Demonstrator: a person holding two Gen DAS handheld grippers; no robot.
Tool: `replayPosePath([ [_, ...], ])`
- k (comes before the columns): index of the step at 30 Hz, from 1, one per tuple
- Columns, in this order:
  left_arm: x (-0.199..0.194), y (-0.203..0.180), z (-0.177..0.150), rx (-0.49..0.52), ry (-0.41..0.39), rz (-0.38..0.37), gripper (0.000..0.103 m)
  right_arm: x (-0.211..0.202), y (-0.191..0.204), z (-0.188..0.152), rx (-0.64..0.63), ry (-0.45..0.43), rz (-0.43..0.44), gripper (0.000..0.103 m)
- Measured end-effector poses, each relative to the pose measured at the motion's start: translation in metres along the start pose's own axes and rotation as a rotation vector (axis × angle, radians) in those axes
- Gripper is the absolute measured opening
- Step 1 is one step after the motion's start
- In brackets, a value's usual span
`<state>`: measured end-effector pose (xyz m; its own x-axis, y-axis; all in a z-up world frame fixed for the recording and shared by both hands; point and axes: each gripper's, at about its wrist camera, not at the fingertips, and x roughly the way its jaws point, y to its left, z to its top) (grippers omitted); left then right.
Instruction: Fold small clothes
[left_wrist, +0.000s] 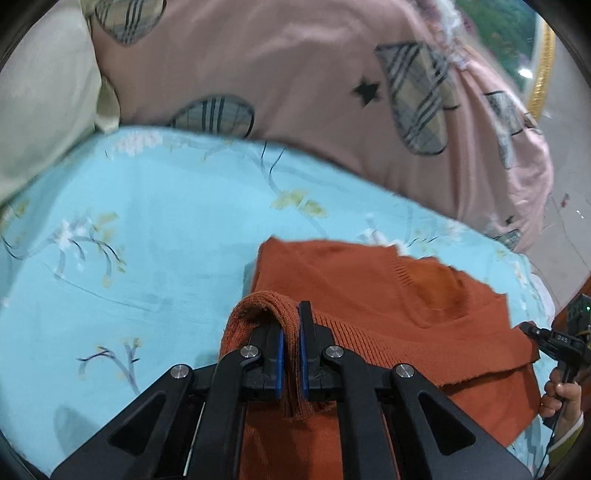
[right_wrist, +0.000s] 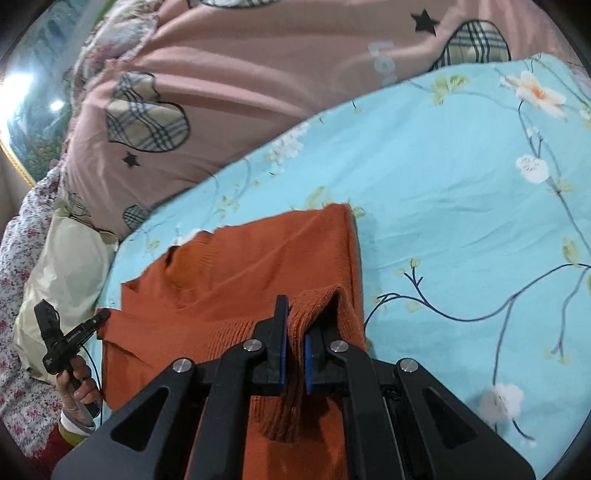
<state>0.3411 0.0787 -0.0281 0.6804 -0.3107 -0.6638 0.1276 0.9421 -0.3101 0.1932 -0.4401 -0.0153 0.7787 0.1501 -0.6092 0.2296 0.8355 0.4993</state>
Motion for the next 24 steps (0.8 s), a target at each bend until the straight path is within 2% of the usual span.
replayPosePath([
  [3, 0.017, 0.001, -0.006, 0.019, 0.049, 0.01, 0.008, 0.004, -0.004, -0.002, 0.036, 0.03, -0.02, 0.01],
  [4, 0.012, 0.0, -0.01, 0.026, 0.052, 0.0, 0.013, 0.0, -0.005, -0.004, 0.051, 0.034, -0.02, 0.012],
  [6, -0.001, -0.005, -0.018, 0.044, 0.042, -0.032, 0.028, -0.018, 0.0, -0.011, 0.043, -0.003, -0.033, 0.019],
  [7, -0.014, -0.009, -0.025, 0.063, 0.034, -0.037, 0.043, -0.029, 0.005, -0.015, 0.02, -0.034, -0.062, 0.028],
  [8, -0.023, -0.014, -0.032, 0.077, 0.026, -0.044, 0.05, -0.042, 0.01, -0.02, -0.004, -0.072, -0.095, 0.039],
  [9, -0.033, -0.019, -0.039, 0.09, 0.018, -0.06, 0.051, -0.054, 0.018, -0.026, -0.027, -0.108, -0.1, 0.04],
  [11, -0.048, -0.035, -0.058, 0.129, 0.038, -0.116, 0.051, -0.066, 0.036, -0.039, -0.092, -0.128, -0.026, 0.04],
  [13, -0.048, -0.058, -0.079, 0.186, 0.098, -0.165, 0.051, -0.057, 0.063, -0.055, -0.204, -0.051, 0.064, 0.04],
  [14, -0.044, -0.067, -0.086, 0.217, 0.13, -0.172, 0.051, -0.045, 0.078, -0.066, -0.268, 0.019, 0.099, 0.04],
  [17, -0.022, -0.092, -0.103, 0.326, 0.202, -0.114, 0.05, -0.009, 0.098, -0.082, -0.363, 0.191, 0.148, 0.04],
  [19, -0.006, -0.096, -0.1, 0.358, 0.218, -0.066, 0.051, 0.014, 0.095, -0.082, -0.389, 0.26, 0.119, 0.038],
  [20, -0.002, -0.096, -0.096, 0.356, 0.217, -0.061, 0.053, 0.019, 0.09, -0.079, -0.392, 0.257, 0.083, 0.037],
  [22, 0.006, -0.091, -0.08, 0.338, 0.208, -0.057, 0.053, 0.024, 0.078, -0.064, -0.379, 0.212, -0.004, 0.035],
  [24, 0.017, -0.086, -0.058, 0.319, 0.174, 0.011, 0.052, 0.022, 0.064, -0.043, -0.325, 0.14, -0.056, 0.035],
])
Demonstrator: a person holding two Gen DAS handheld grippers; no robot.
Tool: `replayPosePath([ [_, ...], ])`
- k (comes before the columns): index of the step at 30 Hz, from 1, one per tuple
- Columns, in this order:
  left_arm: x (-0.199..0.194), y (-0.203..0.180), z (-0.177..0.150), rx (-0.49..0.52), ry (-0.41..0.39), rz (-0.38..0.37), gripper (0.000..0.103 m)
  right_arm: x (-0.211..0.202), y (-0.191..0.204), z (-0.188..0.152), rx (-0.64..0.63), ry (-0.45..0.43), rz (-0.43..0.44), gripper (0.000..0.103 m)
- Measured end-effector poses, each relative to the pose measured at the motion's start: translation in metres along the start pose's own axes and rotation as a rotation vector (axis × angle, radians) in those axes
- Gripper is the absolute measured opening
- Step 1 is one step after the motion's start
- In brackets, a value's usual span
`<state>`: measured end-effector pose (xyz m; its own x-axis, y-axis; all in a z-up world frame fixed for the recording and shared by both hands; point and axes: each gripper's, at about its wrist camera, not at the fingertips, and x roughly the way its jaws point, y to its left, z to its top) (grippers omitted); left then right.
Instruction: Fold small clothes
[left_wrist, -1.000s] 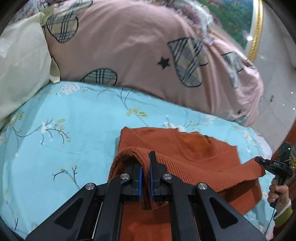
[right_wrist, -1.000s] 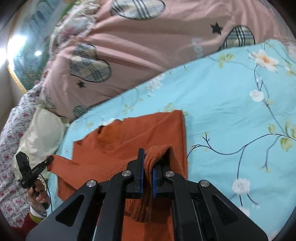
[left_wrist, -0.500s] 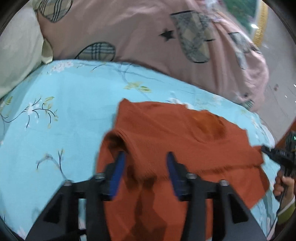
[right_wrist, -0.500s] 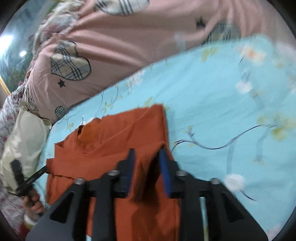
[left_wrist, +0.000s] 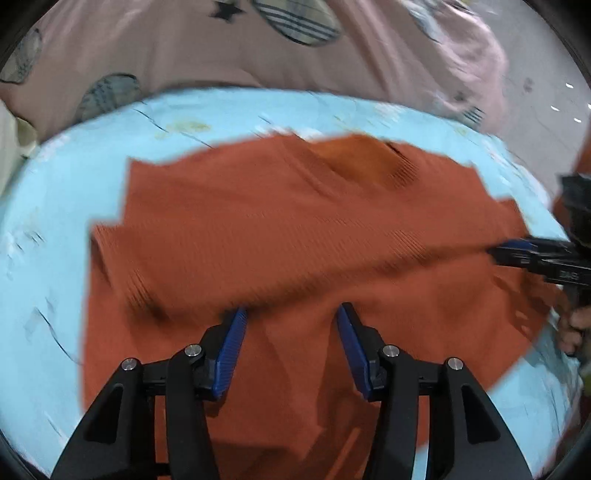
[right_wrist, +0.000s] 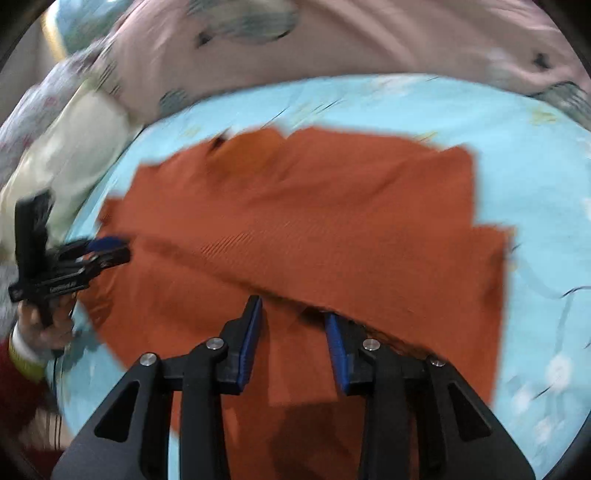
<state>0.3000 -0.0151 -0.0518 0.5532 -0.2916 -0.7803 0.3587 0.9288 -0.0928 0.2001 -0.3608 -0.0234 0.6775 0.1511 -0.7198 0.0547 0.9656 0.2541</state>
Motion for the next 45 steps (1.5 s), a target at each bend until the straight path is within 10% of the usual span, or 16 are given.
replayPosePath([
  [5, 0.014, 0.045, 0.044, -0.128, -0.05, 0.116, 0.051, -0.014, -0.054, 0.031, 0.199, -0.138, -0.214, 0.037],
  [11, -0.013, 0.09, 0.032, -0.335, -0.1, 0.063, 0.051, -0.041, -0.067, 0.013, 0.316, -0.2, -0.171, 0.037],
  [27, -0.109, 0.02, -0.136, -0.472, -0.119, -0.133, 0.06, -0.064, 0.034, -0.1, 0.272, -0.19, 0.026, 0.043],
  [45, -0.079, 0.037, -0.139, -0.639, -0.11, -0.142, 0.067, -0.071, 0.055, -0.119, 0.263, -0.17, 0.092, 0.051],
])
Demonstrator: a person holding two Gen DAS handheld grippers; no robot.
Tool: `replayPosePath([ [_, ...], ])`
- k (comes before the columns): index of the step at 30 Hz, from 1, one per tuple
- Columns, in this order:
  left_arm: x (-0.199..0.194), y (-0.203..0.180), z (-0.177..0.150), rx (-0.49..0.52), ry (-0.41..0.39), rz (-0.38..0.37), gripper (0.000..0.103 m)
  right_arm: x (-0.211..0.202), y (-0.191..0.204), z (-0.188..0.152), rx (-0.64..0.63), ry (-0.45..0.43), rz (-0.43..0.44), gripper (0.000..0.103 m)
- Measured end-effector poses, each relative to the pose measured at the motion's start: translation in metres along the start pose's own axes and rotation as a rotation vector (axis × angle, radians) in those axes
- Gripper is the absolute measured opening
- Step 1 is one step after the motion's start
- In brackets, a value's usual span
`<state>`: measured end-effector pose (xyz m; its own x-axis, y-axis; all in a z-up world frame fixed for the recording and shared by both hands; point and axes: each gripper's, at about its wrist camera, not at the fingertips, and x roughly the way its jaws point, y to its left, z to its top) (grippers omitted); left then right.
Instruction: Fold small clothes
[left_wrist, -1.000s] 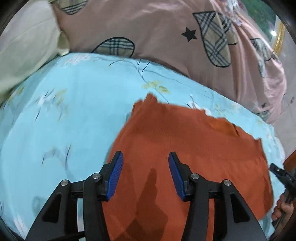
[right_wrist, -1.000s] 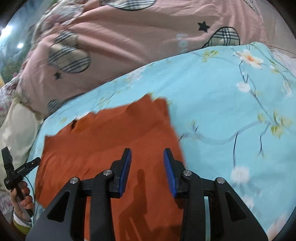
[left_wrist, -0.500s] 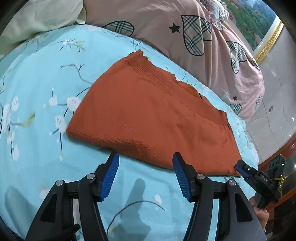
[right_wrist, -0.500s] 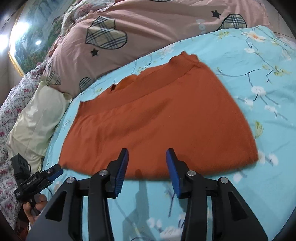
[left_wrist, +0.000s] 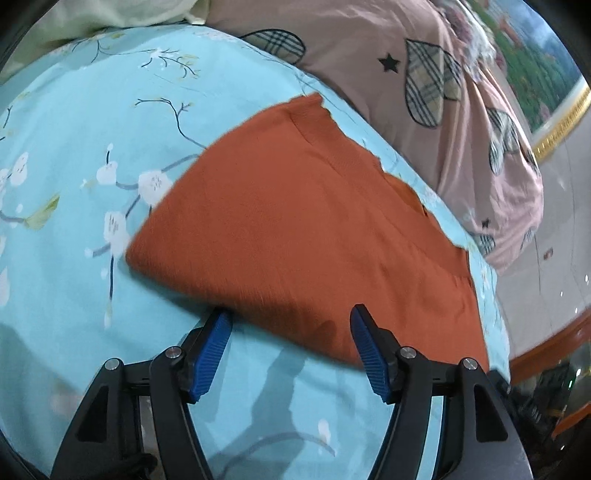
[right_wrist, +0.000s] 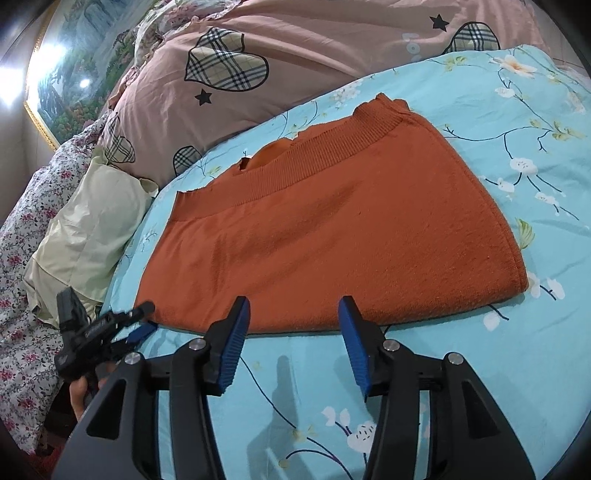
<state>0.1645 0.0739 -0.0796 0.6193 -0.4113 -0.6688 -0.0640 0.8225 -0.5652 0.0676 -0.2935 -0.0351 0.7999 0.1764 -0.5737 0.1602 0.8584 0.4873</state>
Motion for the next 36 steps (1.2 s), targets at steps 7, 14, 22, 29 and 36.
replayPosePath([
  [7, 0.016, 0.008, 0.03, -0.026, -0.056, 0.05, 0.061, 0.001, -0.004, 0.002, 0.011, 0.002, 0.006, 0.052],
  [14, 0.02, 0.001, 0.047, 0.019, -0.092, 0.102, 0.015, 0.002, -0.012, 0.012, 0.032, 0.009, 0.031, 0.052],
  [22, -0.005, -0.122, 0.033, 0.393, -0.164, 0.031, 0.007, 0.0, -0.031, 0.053, 0.088, 0.035, 0.123, 0.052],
  [29, 0.048, -0.199, -0.028, 0.651, -0.079, 0.023, 0.006, 0.05, -0.032, 0.097, 0.129, 0.17, 0.261, 0.058],
  [36, 0.069, -0.19, -0.046, 0.683, -0.015, 0.006, 0.006, 0.134, -0.006, 0.121, 0.124, 0.356, 0.333, 0.066],
])
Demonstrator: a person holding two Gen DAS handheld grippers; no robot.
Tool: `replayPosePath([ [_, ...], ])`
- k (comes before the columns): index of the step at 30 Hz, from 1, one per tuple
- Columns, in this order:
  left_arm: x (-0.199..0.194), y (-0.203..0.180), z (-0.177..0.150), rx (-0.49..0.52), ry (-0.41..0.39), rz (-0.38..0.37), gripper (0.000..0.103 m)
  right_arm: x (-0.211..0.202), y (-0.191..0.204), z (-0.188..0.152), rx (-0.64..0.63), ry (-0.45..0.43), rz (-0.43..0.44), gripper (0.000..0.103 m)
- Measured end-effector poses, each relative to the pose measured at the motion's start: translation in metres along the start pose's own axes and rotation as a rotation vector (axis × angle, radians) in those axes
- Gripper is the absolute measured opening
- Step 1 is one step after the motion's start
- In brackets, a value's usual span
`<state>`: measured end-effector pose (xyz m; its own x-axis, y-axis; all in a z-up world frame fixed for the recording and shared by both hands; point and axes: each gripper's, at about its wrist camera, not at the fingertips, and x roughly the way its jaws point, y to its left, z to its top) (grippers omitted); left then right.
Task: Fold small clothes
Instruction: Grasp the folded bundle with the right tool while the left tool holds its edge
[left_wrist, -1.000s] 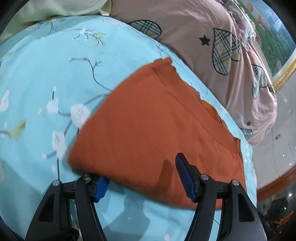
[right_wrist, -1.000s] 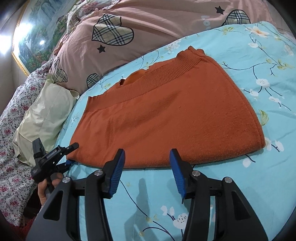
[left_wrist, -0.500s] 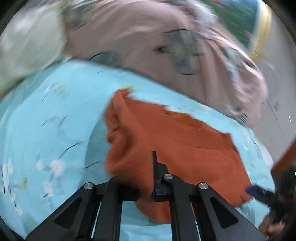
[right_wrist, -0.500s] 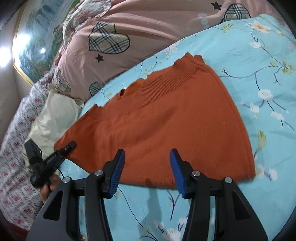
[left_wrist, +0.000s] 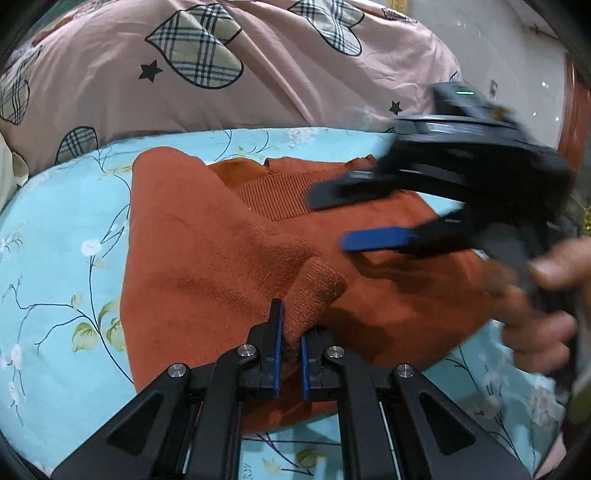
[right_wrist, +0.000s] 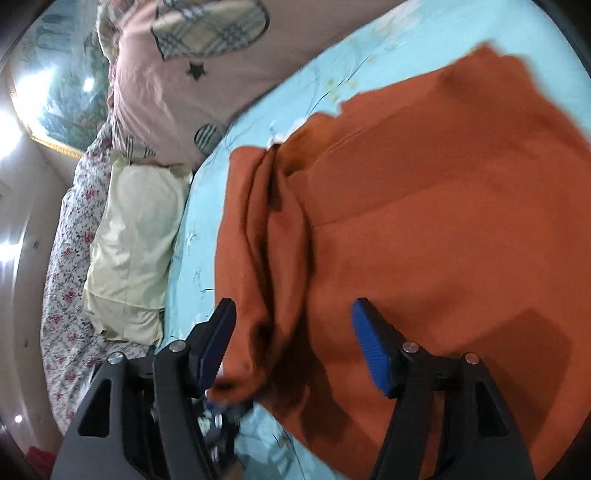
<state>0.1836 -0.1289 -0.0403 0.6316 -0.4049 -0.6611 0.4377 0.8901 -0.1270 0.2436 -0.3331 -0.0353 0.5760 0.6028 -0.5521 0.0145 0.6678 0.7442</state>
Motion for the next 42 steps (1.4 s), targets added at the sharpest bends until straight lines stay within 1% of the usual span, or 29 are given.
replayPosePath([
  [3, -0.008, 0.005, 0.0, 0.003, -0.017, -0.028, 0.006, 0.039, 0.01, 0.022, -0.01, 0.075, 0.049, 0.067],
  [5, -0.01, 0.008, -0.001, 0.008, -0.021, -0.037, 0.006, 0.064, 0.019, 0.035, -0.014, 0.115, 0.097, 0.067],
  [6, -0.01, 0.009, 0.0, 0.011, -0.023, -0.041, 0.006, 0.074, 0.025, 0.04, -0.03, 0.125, 0.094, 0.067],
  [7, -0.01, 0.009, 0.001, 0.014, -0.023, -0.044, 0.006, 0.082, 0.03, 0.045, -0.05, 0.129, 0.075, 0.062],
  [8, -0.01, 0.009, 0.001, 0.015, -0.022, -0.046, 0.006, 0.09, 0.035, 0.049, -0.069, 0.126, 0.049, 0.039],
  [9, -0.009, 0.01, 0.001, 0.016, -0.02, -0.047, 0.006, 0.095, 0.039, 0.052, -0.078, 0.126, 0.045, 0.026],
  [10, -0.011, 0.009, 0.003, 0.016, -0.02, -0.051, 0.006, 0.096, 0.041, 0.054, -0.079, 0.126, 0.054, 0.022],
  [11, -0.014, 0.009, 0.004, 0.016, -0.021, -0.057, 0.006, 0.088, 0.047, 0.054, -0.095, 0.094, 0.049, 0.02],
  [14, -0.021, -0.001, 0.008, 0.023, -0.033, -0.105, 0.006, 0.054, 0.055, 0.05, -0.165, 0.005, 0.034, 0.018],
  [17, -0.027, -0.025, 0.016, 0.049, -0.044, -0.177, 0.006, 0.008, 0.052, 0.044, -0.209, -0.072, -0.02, 0.018],
  [21, -0.018, -0.067, 0.025, 0.073, -0.034, -0.3, 0.006, -0.057, 0.026, 0.034, -0.217, -0.171, -0.113, 0.018],
  [22, -0.011, -0.08, 0.026, 0.08, -0.025, -0.338, 0.006, -0.068, 0.016, 0.032, -0.206, -0.186, -0.144, 0.018],
  [24, 0.004, -0.096, 0.026, 0.088, 0.004, -0.38, 0.006, -0.086, -0.013, 0.026, -0.156, -0.204, -0.194, 0.017],
  [26, 0.024, -0.112, 0.022, 0.092, 0.054, -0.414, 0.006, -0.091, -0.039, 0.019, -0.114, -0.2, -0.239, 0.017],
  [29, 0.042, -0.124, 0.017, 0.1, 0.107, -0.417, 0.006, -0.091, -0.06, 0.014, -0.091, -0.182, -0.261, 0.017],
  [32, 0.038, -0.127, 0.021, 0.098, 0.091, -0.423, 0.006, -0.099, -0.051, 0.015, -0.131, -0.217, -0.255, 0.016],
  [35, 0.03, -0.125, 0.025, 0.093, 0.065, -0.449, 0.006, -0.109, -0.042, 0.016, -0.163, -0.257, -0.254, 0.016],
  [37, 0.026, -0.125, 0.024, 0.096, 0.052, -0.475, 0.006, -0.114, -0.044, 0.012, -0.17, -0.275, -0.264, 0.015],
  [39, 0.028, -0.126, 0.02, 0.103, 0.061, -0.484, 0.006, -0.111, -0.052, 0.009, -0.153, -0.267, -0.281, 0.015],
  [42, 0.043, -0.13, 0.009, 0.112, 0.12, -0.479, 0.006, -0.102, -0.07, 0.003, -0.119, -0.231, -0.323, 0.015],
])
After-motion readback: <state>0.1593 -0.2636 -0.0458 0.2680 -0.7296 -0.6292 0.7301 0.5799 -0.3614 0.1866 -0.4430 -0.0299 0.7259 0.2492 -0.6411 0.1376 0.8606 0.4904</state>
